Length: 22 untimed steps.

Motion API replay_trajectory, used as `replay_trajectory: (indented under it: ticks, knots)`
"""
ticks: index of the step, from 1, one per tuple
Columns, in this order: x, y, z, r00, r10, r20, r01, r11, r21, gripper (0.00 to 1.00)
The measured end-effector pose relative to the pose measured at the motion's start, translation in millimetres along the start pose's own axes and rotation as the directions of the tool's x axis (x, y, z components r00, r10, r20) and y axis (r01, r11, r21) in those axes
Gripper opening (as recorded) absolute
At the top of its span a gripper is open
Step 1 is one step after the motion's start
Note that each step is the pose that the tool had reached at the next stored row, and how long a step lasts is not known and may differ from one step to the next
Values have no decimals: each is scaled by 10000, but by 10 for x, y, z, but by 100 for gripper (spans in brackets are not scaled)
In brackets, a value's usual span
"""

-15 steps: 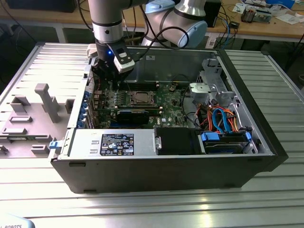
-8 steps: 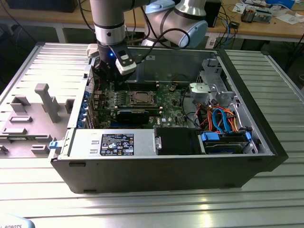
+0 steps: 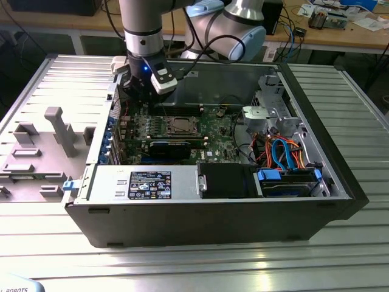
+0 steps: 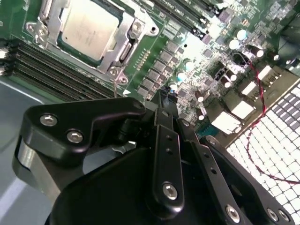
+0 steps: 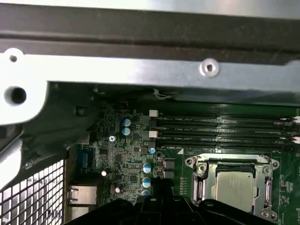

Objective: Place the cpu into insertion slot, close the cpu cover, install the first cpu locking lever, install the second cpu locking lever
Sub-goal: 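Install the first cpu locking lever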

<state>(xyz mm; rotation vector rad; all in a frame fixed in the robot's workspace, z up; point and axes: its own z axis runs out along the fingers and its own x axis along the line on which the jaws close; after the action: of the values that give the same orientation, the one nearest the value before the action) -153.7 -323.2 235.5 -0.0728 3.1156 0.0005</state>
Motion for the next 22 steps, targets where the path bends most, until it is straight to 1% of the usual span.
replay_trajectory:
  ticks: [1,2,3,4,5,6,7,16,21,22]
  knots:
    - [-7,23,-13,10000,-2,-6,2,10000,66,11]
    - [-11,54,-94,10000,-4,-9,4,9999,136,11]
    - [-29,165,-143,10000,-3,-12,3,9999,107,11]
    - [-34,206,-240,10000,-1,-14,1,10000,70,11]
    - [-48,207,-246,10000,5,-36,-5,9998,-206,11]
    - [-51,207,-245,10000,6,-40,-7,9995,-305,11]
    - [-53,207,-245,10000,7,-43,-8,9994,-336,11]
    - [-57,206,-245,10000,5,-54,-7,9994,-349,11]
    - [-139,203,-243,10000,8,-54,-10,9994,-348,11]
    - [-171,201,-242,10000,7,-54,-9,9994,-348,11]
